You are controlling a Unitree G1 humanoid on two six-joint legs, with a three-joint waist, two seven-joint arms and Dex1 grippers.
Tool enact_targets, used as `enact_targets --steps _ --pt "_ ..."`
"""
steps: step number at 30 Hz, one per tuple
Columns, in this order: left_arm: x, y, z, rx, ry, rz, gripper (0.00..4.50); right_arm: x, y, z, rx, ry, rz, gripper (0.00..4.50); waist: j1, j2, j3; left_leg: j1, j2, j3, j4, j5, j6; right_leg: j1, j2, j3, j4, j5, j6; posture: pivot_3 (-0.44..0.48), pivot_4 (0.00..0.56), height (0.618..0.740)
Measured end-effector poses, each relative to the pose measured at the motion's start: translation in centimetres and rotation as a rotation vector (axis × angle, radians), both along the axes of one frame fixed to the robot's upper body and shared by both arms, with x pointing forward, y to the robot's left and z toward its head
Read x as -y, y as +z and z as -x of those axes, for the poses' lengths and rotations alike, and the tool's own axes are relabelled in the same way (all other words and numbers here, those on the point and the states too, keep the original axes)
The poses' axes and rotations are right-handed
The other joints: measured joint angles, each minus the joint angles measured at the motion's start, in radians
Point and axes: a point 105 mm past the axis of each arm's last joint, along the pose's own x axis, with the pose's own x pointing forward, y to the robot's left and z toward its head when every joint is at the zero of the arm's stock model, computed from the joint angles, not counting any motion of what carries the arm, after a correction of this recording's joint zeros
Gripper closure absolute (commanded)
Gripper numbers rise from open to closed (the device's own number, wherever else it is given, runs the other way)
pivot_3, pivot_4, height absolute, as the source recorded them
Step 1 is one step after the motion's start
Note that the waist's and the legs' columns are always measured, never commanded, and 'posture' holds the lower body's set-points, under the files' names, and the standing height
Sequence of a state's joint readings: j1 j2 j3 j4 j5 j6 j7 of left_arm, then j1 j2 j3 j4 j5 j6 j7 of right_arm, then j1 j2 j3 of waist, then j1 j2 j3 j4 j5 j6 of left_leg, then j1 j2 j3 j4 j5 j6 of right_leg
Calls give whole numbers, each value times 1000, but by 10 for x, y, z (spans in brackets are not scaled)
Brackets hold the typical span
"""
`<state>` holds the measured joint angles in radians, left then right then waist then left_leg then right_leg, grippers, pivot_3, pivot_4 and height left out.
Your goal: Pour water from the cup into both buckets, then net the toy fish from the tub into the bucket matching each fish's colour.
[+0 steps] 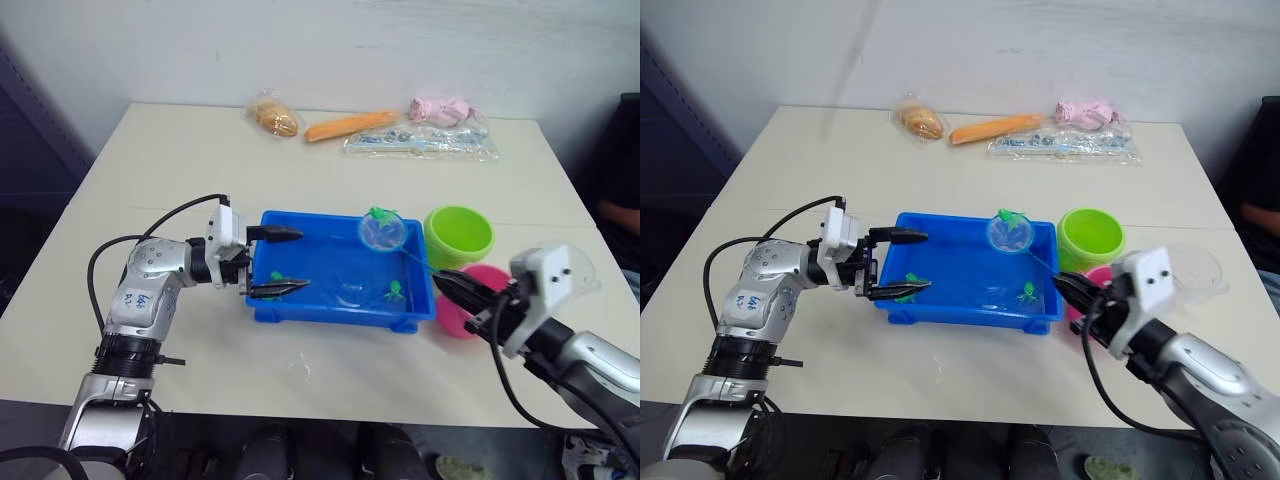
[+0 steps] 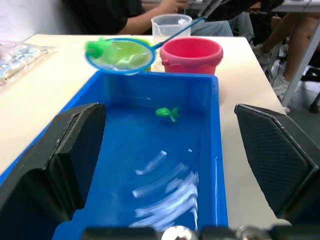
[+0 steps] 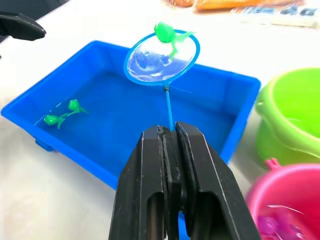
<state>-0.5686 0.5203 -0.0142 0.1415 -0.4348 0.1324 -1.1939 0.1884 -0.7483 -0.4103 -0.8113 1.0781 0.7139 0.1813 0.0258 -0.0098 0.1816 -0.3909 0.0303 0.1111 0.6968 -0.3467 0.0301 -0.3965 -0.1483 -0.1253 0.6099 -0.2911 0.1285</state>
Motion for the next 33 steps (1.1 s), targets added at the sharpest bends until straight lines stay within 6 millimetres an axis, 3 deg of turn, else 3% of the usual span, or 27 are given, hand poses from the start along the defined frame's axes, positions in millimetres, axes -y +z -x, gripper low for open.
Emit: enact_targets --steps 7,13,18,28,33 --pt "6 6 -16 -28 49 54 48 25 18 6 91 -78 -1 4500 -2 0 0 2 0 0 0 0 0 1 1 1 0 0 1 0 150 740" --pt "11 9 -18 -28 50 64 48 75 12 -2 76 -264 97 4500 -1 0 0 2 -1 2 0 0 0 1 0 2 0 0 1 0 150 740" --pt "14 7 -17 -11 46 57 48 98 10 -11 82 -352 195 4500 -2 0 0 2 -1 2 0 0 0 1 1 2 0 0 1 0 150 740" --pt "12 0 -15 -27 52 50 48 104 -3 -28 102 -378 433 4500 -2 0 0 2 -1 3 0 0 0 1 1 3 1 0 1 0 150 740" --pt "12 0 -15 -24 50 45 48 105 3 -35 223 -342 734 4500 -1 0 0 2 -2 3 0 0 0 1 1 3 1 0 1 0 150 740"
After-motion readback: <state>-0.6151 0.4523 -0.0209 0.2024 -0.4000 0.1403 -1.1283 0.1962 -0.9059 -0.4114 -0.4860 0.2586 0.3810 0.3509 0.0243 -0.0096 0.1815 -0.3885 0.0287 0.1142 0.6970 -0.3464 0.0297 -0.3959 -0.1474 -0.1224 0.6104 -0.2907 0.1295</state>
